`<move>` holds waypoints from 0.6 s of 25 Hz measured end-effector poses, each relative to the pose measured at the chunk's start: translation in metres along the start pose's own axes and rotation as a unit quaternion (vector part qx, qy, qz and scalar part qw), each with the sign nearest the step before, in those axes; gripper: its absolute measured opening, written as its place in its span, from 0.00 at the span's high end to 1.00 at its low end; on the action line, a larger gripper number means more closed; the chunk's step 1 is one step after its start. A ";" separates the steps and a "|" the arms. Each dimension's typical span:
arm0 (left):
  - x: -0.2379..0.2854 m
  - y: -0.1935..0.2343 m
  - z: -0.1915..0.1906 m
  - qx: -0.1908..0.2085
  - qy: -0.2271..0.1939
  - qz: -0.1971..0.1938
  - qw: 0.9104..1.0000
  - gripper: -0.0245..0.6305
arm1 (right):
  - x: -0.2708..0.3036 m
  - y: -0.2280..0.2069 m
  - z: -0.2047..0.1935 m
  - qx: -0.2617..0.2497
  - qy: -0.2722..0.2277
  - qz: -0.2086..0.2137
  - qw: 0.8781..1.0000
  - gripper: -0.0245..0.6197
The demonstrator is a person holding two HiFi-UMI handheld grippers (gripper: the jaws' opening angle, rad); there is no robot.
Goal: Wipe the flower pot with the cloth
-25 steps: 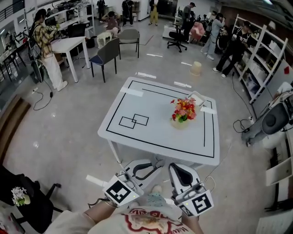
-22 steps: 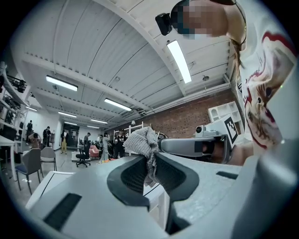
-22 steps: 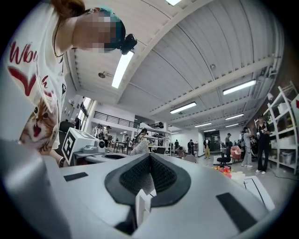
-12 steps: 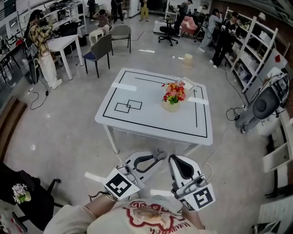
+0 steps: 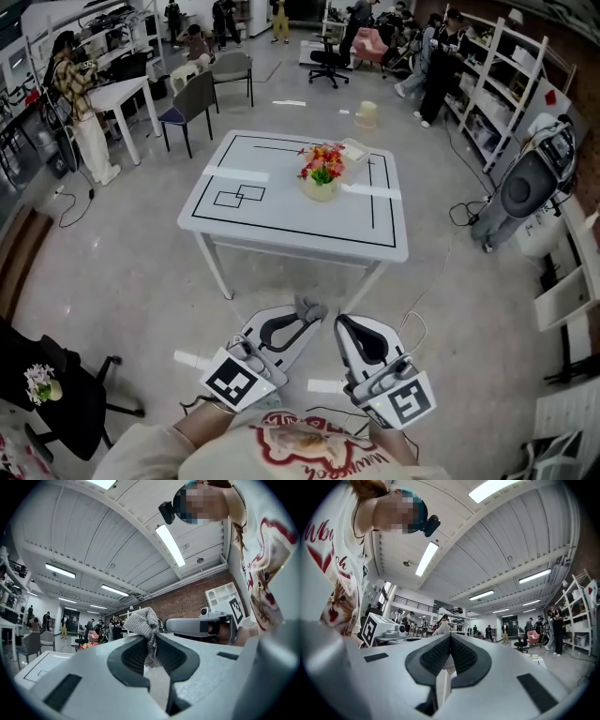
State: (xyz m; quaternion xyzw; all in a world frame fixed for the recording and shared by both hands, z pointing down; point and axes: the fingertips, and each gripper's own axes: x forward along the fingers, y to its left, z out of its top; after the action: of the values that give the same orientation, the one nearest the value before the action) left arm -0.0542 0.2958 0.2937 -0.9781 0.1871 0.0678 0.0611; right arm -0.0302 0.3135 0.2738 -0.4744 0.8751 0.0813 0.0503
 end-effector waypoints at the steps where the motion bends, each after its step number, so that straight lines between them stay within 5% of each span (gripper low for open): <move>1: 0.000 -0.017 0.000 -0.001 -0.001 0.000 1.000 0.90 | -0.015 0.003 0.000 0.001 0.002 0.000 1.000 0.96; 8: -0.024 -0.115 -0.005 -0.015 0.023 0.016 0.999 0.90 | -0.094 0.047 0.001 0.019 0.020 0.020 0.999 0.96; 15: -0.048 -0.145 0.003 -0.003 0.036 0.034 0.999 0.90 | -0.117 0.076 0.010 0.020 0.015 0.034 0.999 0.96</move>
State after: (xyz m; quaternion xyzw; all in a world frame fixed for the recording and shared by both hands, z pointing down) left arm -0.0445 0.4475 0.3123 -0.9731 0.2225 0.0351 0.0492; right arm -0.0301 0.4529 0.2905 -0.4440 0.8931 0.0585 0.0438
